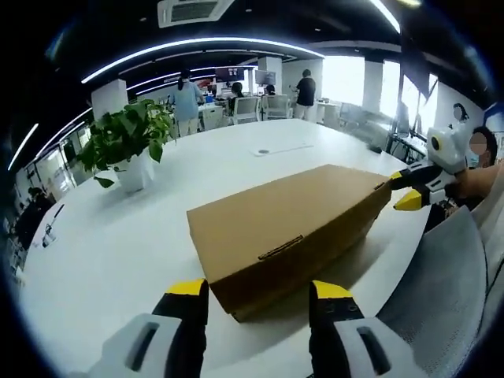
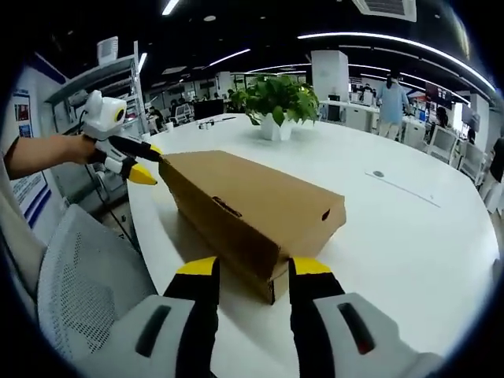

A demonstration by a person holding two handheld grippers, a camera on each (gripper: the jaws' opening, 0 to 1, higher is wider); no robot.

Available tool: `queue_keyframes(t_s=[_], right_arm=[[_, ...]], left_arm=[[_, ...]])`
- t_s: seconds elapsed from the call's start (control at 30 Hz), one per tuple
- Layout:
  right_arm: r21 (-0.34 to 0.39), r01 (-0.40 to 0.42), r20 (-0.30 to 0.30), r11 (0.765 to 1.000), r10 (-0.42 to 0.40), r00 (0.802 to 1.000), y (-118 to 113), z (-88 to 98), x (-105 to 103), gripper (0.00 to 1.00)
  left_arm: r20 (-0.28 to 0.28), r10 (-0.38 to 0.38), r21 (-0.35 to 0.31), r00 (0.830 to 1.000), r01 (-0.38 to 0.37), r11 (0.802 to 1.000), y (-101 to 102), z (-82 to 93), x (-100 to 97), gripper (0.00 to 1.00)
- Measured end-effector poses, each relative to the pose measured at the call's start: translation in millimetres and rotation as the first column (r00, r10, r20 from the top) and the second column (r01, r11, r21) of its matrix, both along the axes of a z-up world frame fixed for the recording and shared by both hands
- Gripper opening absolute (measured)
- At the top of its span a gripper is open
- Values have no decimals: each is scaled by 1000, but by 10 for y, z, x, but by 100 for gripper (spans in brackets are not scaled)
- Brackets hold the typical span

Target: Operate the shoe box by opening the lid, removing the specified soft item, and placing it in the target area until the item is outside and the box remains undamaged.

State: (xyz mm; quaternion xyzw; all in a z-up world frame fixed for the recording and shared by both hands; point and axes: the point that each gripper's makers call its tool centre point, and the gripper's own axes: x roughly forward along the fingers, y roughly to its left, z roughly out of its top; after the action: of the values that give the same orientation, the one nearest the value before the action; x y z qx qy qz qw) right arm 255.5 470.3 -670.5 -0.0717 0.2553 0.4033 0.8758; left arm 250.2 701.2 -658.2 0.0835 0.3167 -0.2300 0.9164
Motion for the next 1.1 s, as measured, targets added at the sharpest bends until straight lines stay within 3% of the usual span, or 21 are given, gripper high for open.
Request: queue_keyframes(t_s=[0.23,0.7,1.1], right_arm=[[12,-3,34,1000,3,999,9,184,45,34],[46,6,102,999,-10,995,11,520,218,34],[61,5,154,998,-14,988,14,748,431,33]], left_arm=[[36,-5,15,999,4,1000,-9,165,66,53],[113,23,-25,993,-21,999,-3,494,284,54],[162,26,-13,986,-24,1000,28,677,506,52]])
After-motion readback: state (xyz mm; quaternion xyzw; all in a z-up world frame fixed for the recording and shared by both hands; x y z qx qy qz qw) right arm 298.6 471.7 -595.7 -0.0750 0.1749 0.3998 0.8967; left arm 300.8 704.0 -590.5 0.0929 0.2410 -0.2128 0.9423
